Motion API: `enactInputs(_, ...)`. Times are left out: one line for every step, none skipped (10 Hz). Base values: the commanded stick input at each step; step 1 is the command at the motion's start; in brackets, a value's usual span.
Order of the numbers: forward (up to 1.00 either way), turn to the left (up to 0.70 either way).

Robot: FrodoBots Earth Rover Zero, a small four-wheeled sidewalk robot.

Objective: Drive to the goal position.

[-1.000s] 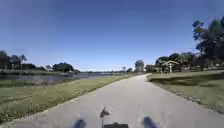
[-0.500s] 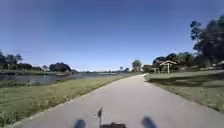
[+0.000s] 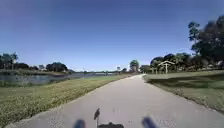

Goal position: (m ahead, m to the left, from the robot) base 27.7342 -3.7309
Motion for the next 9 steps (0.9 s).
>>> enactInputs(0.85, 0.00)
enactInputs(0.85, 0.00)
enactInputs(0.85, 0.00)
enactInputs(0.85, 0.00)
enactInputs(0.85, 0.00)
enactInputs(0.85, 0.00)
enactInputs(0.85, 0.00)
enactInputs(0.85, 0.00)
enactInputs(0.85, 0.00)
